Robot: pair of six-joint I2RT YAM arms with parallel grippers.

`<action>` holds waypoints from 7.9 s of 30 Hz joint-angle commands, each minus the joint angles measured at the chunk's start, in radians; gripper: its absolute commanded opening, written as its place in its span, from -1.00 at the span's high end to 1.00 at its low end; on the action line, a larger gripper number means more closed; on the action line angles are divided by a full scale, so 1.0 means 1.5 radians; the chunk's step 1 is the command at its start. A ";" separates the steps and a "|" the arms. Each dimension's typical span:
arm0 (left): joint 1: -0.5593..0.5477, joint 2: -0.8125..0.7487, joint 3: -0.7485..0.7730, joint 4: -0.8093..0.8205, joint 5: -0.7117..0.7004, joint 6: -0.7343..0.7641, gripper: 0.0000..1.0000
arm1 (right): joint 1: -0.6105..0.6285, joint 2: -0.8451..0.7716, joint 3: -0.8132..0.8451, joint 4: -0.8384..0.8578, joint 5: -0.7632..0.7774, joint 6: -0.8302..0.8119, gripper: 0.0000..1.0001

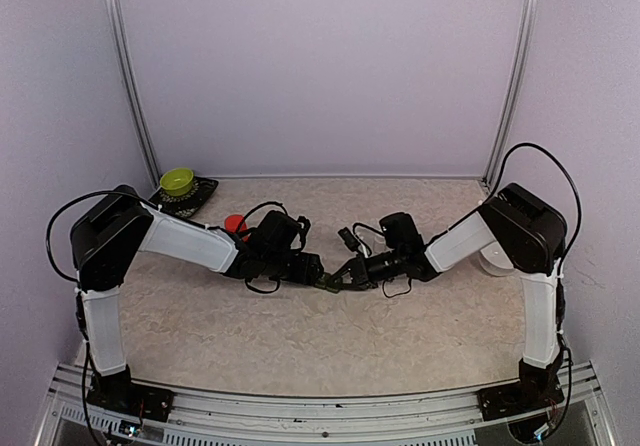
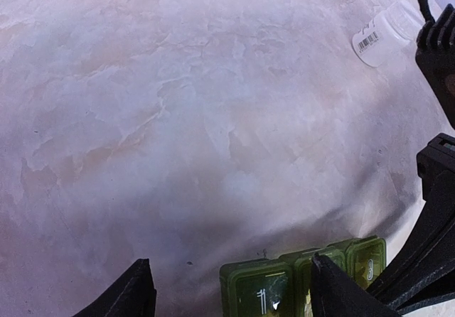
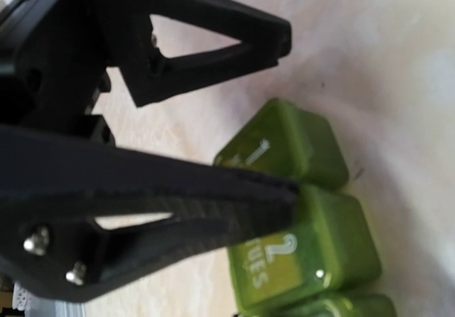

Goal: Sort the pills into containers
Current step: Close the lid of the pill container on the pill container, then pick up the pill container from the center of the board.

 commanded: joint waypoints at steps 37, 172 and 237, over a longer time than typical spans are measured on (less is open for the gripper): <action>0.018 -0.132 -0.042 -0.056 0.000 -0.010 -0.98 | 0.014 -0.200 0.028 -0.316 0.196 -0.556 -0.57; 0.009 -0.072 -0.076 -0.017 -0.014 -0.015 -0.38 | 0.017 0.043 0.236 -0.441 0.090 -0.380 0.07; 0.004 -0.313 -0.288 0.136 0.160 -0.019 -0.61 | 0.050 -0.069 0.193 -0.395 -0.014 -0.341 0.84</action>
